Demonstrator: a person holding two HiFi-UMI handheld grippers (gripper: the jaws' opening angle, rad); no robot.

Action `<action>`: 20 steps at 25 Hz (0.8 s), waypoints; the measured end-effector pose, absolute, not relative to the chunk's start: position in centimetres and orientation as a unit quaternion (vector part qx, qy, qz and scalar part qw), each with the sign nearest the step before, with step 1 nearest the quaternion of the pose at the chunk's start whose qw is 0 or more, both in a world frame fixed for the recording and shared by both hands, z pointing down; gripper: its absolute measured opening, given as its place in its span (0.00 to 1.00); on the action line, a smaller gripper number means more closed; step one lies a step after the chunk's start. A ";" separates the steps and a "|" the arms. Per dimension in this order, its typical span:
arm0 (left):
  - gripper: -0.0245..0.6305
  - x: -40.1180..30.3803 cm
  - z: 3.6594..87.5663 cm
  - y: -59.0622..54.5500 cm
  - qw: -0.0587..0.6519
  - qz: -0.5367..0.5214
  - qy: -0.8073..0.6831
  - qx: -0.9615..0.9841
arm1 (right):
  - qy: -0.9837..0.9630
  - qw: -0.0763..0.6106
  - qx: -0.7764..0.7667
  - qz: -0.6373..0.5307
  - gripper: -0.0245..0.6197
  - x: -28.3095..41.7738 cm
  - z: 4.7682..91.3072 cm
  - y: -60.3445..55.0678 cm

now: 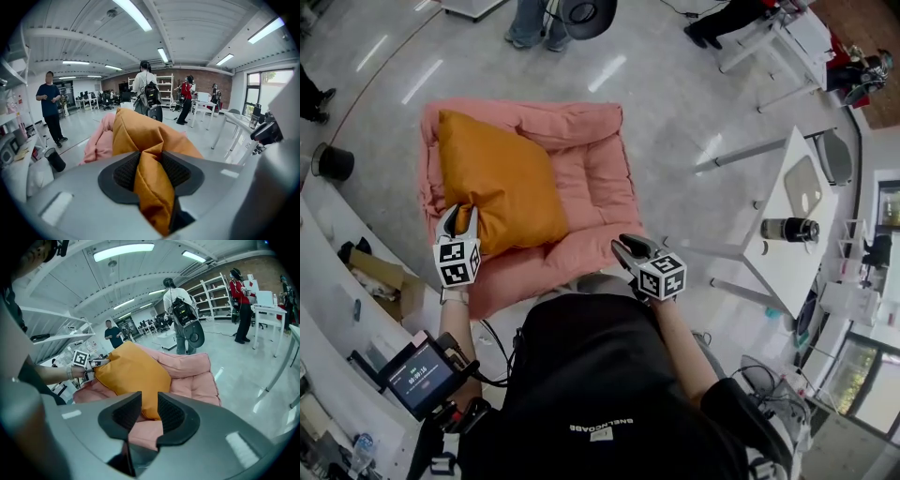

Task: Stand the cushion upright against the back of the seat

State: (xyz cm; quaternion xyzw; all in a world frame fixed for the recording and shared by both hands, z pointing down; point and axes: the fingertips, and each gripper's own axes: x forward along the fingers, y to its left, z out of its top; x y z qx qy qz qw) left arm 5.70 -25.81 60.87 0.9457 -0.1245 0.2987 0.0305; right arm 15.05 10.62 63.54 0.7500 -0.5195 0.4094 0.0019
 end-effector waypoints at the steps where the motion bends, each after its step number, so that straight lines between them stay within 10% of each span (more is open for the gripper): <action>1: 0.26 5.7 60.5 -25.7 0.034 0.295 -0.124 0.947 | -0.521 0.001 0.749 0.409 0.21 15.0 63.5 10.6; 20: 0.36 3.9 50.7 -21.2 -0.014 0.271 -0.149 0.951 | -0.627 0.008 0.683 0.376 0.21 16.0 61.2 4.6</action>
